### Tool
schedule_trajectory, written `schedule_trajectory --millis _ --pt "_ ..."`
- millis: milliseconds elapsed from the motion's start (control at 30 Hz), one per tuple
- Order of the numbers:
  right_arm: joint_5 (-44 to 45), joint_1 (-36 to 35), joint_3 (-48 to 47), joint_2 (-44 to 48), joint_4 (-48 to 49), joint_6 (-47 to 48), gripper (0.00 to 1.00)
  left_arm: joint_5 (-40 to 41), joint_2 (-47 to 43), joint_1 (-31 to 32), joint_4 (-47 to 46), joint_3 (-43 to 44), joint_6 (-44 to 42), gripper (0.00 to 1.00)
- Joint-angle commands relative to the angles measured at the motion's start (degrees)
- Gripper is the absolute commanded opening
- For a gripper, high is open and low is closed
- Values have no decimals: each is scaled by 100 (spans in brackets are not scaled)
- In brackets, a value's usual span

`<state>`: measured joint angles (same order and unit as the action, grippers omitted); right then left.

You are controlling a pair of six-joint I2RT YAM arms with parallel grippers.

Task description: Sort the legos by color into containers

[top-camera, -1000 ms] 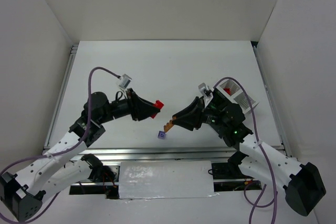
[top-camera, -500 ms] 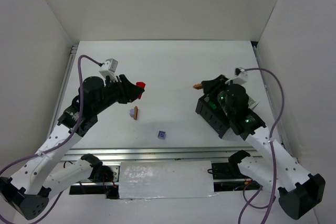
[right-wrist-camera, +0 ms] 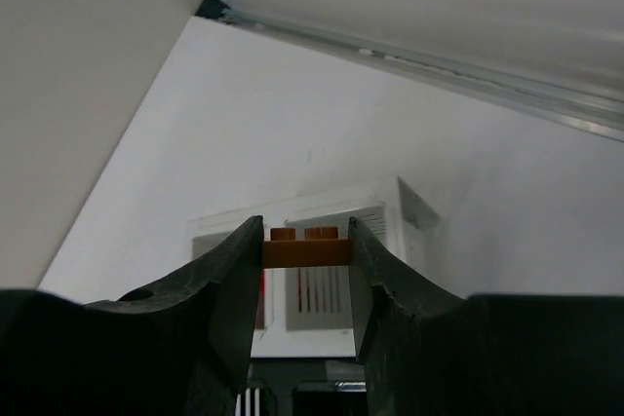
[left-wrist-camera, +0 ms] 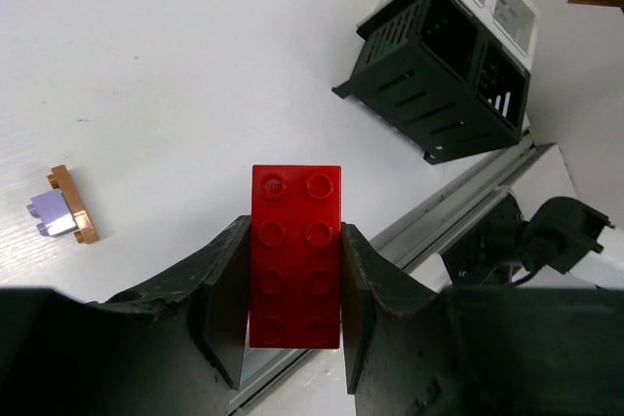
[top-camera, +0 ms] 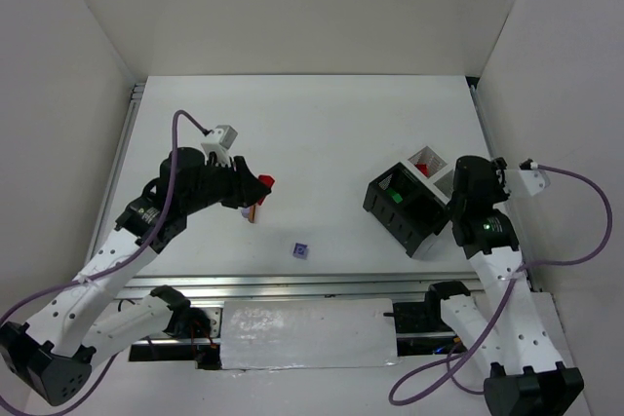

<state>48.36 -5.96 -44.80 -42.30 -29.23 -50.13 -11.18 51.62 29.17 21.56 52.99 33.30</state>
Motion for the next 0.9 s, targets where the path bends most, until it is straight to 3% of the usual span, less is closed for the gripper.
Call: schedule_trajectory --millis 0,267,300,333,400,467,667,800,833,867 --pt "359 200 6 -287 -267 -242 0 -454 -20 10 -284 -52 -218 0" --pt "-221 218 349 -217 356 178 11 -570 68 28 -310 9 -245 0" --pt "-230 218 357 -226 366 231 42 -570 77 36 -319 18 -236 0" --pt "-239 218 358 -243 374 240 64 -578 85 36 -337 36 -236 0" --pt "-309 218 314 -322 331 275 94 -596 138 63 -389 71 -210 0" --pt "-397 226 287 -357 339 328 100 -648 234 115 -442 97 -192 0" --pt "-1204 218 68 -367 444 835 99 -517 577 414 -530 343 -166 0" --pt "-2914 218 41 19 865 1583 100 -543 771 748 -697 414 -175 0" --pt "-4268 218 50 73 1145 1794 100 -630 858 870 -784 414 -209 0" --pt "-4995 218 32 73 1244 2083 100 -735 902 941 -985 405 -218 0"
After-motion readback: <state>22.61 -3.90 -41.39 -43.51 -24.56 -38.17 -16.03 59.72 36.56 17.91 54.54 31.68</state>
